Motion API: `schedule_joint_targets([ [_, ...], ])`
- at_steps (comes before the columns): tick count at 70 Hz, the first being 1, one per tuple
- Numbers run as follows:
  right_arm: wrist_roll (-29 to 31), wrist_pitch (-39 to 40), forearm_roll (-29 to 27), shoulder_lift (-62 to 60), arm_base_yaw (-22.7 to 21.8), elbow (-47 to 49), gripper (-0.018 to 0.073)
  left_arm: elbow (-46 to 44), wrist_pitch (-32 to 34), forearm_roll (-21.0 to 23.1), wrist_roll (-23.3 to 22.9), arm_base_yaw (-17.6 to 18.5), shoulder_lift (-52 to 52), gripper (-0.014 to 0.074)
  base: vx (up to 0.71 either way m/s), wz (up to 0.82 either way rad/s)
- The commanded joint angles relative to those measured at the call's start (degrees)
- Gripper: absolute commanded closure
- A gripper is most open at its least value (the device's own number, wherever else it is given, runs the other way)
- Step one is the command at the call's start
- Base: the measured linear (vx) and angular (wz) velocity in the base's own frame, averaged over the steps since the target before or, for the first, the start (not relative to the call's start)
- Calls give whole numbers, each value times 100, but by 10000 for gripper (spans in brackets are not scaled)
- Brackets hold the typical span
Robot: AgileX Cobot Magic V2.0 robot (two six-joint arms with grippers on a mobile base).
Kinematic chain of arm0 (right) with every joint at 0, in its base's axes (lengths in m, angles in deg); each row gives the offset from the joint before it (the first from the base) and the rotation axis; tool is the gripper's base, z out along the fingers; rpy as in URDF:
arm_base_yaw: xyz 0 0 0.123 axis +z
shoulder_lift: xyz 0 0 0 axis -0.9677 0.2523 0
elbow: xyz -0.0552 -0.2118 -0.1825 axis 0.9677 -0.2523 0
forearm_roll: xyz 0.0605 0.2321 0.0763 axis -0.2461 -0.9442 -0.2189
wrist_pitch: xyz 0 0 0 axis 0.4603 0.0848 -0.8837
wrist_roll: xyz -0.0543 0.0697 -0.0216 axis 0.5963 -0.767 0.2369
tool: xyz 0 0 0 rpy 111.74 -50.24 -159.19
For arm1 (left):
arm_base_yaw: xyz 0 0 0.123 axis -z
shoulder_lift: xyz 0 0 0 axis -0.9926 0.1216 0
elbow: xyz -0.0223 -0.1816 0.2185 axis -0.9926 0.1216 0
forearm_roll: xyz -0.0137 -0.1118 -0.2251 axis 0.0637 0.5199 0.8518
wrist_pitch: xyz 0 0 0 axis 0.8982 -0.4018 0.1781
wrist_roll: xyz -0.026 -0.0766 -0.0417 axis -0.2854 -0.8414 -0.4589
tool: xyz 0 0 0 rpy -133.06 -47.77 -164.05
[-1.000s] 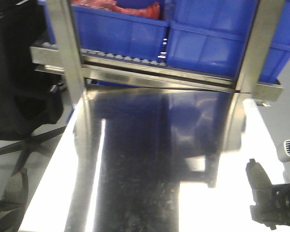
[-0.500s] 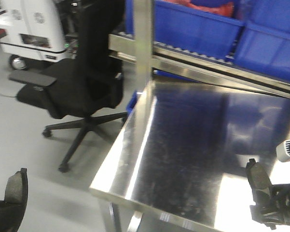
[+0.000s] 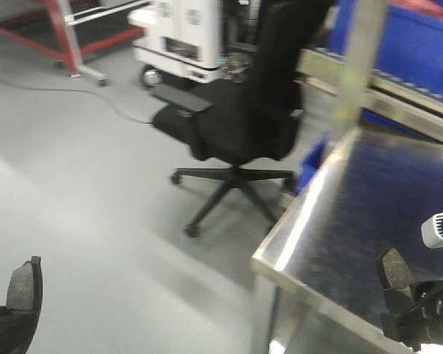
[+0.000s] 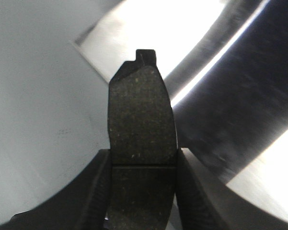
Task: Move and align brake pads A on conveyor
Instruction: 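Back the base away from the steel table and turn, then drive along the yellow floor line holding both pads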
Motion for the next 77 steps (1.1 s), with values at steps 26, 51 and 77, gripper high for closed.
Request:
schedule_joint_targets([
  [26, 40, 371, 33, -51, -5, 157, 501, -170, 385, 63, -1, 17, -15, 513, -3, 61],
  [51, 40, 371, 33, -51, -5, 157, 501, -170, 385, 63, -1, 17, -15, 513, 3, 52],
  [77, 40, 371, 33, -51, -5, 157, 501, -170, 385, 63, -1, 17, -15, 513, 5, 54],
])
